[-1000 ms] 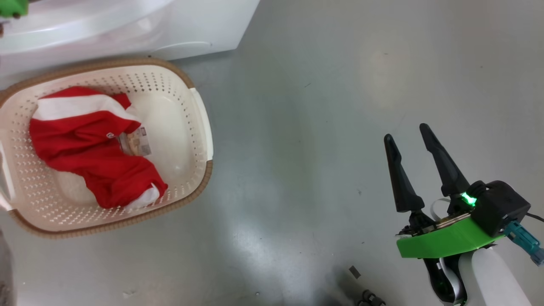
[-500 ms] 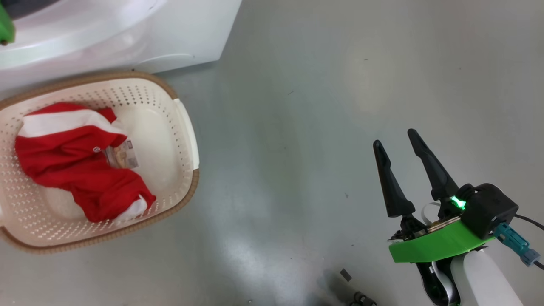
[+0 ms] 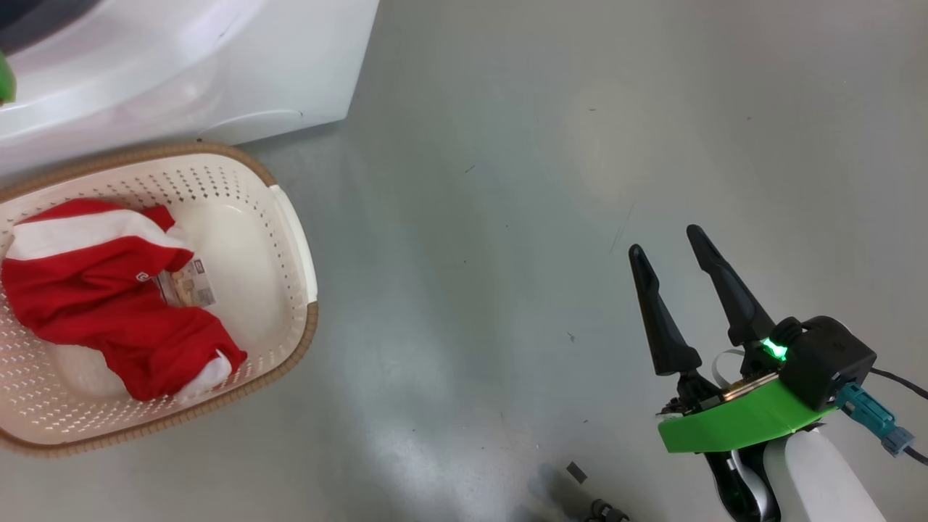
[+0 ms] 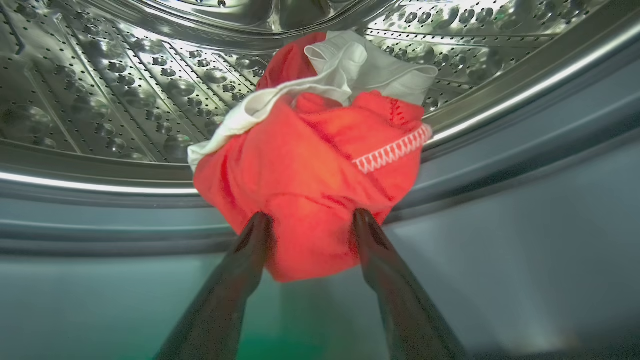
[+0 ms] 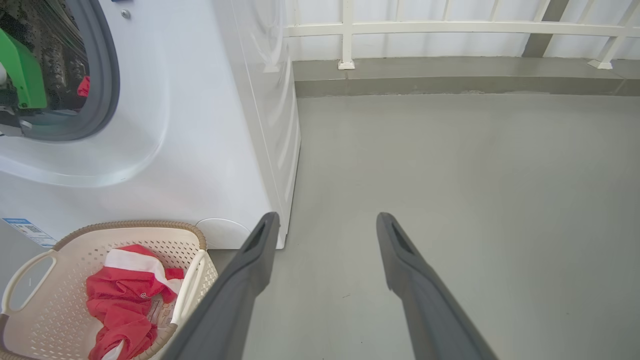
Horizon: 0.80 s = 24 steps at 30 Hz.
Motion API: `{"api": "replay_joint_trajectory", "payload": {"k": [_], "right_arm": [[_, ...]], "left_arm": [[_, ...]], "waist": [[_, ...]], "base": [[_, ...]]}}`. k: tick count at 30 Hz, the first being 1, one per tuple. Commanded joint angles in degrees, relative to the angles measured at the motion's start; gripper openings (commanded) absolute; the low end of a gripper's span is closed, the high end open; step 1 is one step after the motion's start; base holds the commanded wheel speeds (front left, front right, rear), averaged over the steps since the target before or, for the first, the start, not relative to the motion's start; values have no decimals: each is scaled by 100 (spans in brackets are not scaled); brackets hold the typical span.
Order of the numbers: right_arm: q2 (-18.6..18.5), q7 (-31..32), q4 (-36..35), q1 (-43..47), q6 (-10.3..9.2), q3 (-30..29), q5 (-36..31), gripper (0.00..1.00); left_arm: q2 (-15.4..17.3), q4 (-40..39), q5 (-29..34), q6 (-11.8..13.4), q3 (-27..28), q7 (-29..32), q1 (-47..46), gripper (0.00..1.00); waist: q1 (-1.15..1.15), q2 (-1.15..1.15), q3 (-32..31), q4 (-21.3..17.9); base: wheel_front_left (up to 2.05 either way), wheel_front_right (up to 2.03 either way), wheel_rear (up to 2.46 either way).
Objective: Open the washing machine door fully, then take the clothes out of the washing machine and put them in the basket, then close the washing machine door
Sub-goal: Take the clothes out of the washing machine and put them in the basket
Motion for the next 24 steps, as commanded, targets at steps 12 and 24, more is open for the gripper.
{"api": "replay_joint_trajectory", "payload": {"k": [12, 24], "right_arm": [[-73, -36, -105, 158, 35, 89, 63, 100], [-73, -36, -100, 111, 35, 54, 107, 100]], "left_arm": [[286, -75, 178, 23, -262, -98, -235, 0], [262, -375, 205, -5, -423, -868, -253, 0]], "waist": [[0, 0, -14, 73], [0, 0, 5, 259]], "base": [[0, 0, 0], [0, 0, 0]]}}
